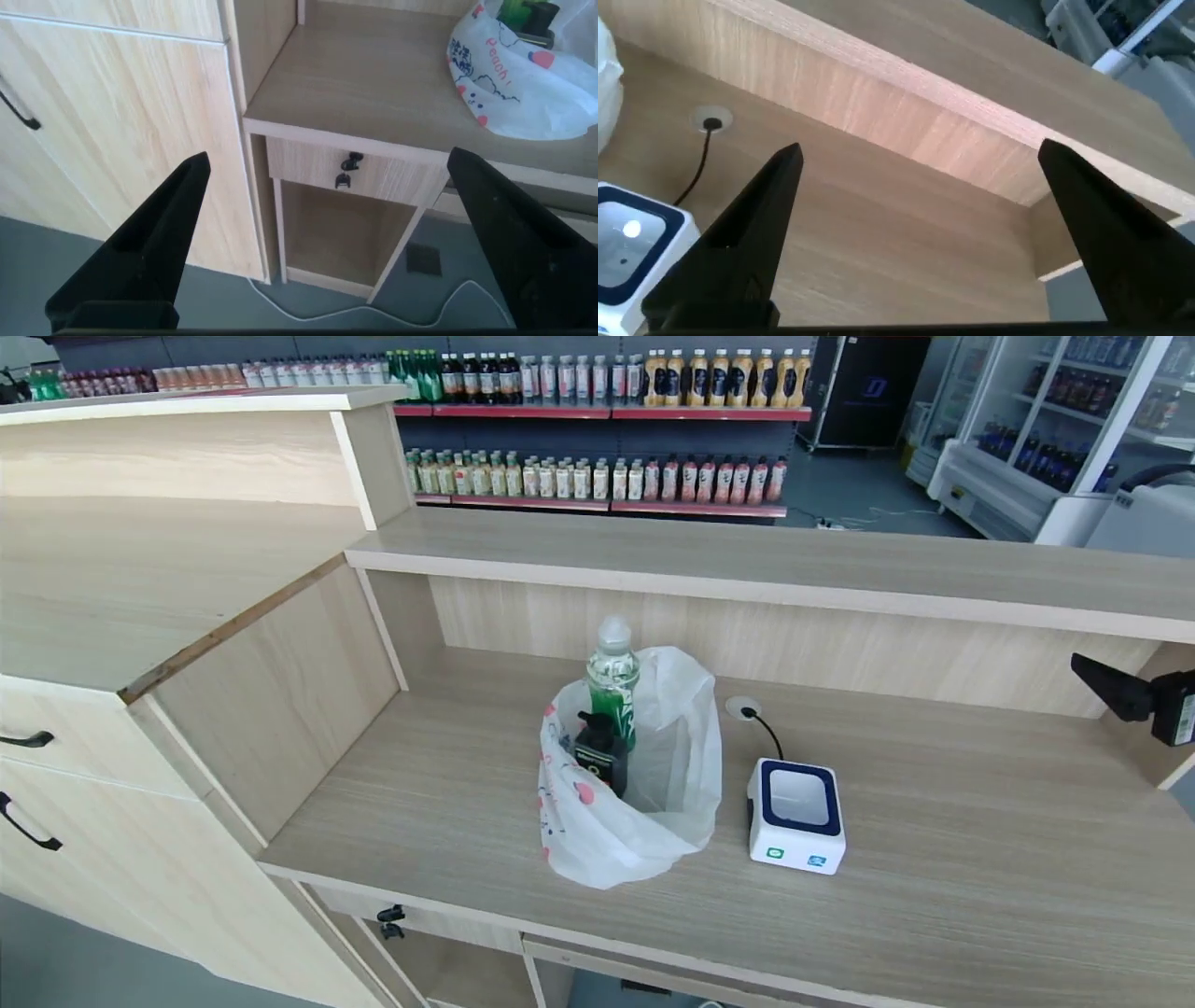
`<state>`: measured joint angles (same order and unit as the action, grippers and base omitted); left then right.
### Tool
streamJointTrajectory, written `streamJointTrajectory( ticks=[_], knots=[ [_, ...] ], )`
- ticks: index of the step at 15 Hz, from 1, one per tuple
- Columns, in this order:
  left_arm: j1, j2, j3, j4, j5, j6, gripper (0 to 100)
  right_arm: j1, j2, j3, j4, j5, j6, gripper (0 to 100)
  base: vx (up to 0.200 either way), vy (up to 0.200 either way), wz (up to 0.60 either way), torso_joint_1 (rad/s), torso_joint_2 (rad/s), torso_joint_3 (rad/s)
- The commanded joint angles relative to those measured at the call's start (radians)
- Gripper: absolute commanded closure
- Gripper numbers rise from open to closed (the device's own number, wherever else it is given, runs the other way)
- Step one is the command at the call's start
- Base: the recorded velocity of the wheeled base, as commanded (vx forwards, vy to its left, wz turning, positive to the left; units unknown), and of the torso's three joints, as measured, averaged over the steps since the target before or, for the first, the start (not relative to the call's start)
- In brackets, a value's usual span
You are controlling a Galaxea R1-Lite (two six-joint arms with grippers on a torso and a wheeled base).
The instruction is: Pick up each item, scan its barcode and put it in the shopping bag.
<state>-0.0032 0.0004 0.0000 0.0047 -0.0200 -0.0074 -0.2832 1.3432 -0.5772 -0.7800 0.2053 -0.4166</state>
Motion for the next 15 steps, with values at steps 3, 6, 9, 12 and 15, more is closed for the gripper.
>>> streamJointTrajectory(
  ticks=[3,6,9,12,15],
  knots=[
    [0.0,0.001,0.0,0.0,0.0,0.0,0,-0.005,-0.118,0.16,-0.005,-0.014,0.104,0,0.0,0.0,0.0,0.0,0.0,0.0],
    [0.0,0.001,0.0,0.0,0.0,0.0,0,-0.022,-0.282,0.436,-0.002,-0.015,0.162,0,0.0,0.0,0.0,0.0,0.0,0.0],
    [0.0,0.001,0.0,0.0,0.0,0.0,0,-0.051,-0.458,0.577,0.048,-0.017,0.233,0,0.0,0.0,0.0,0.0,0.0,0.0],
    [0.0,0.001,0.0,0.0,0.0,0.0,0,-0.027,-0.665,0.577,0.341,-0.015,0.282,0,0.0,0.0,0.0,0.0,0.0,0.0],
    [0.0,0.001,0.0,0.0,0.0,0.0,0,-0.011,-0.993,0.577,0.708,-0.015,0.309,0,0.0,0.0,0.0,0.0,0.0,0.0]
  ],
)
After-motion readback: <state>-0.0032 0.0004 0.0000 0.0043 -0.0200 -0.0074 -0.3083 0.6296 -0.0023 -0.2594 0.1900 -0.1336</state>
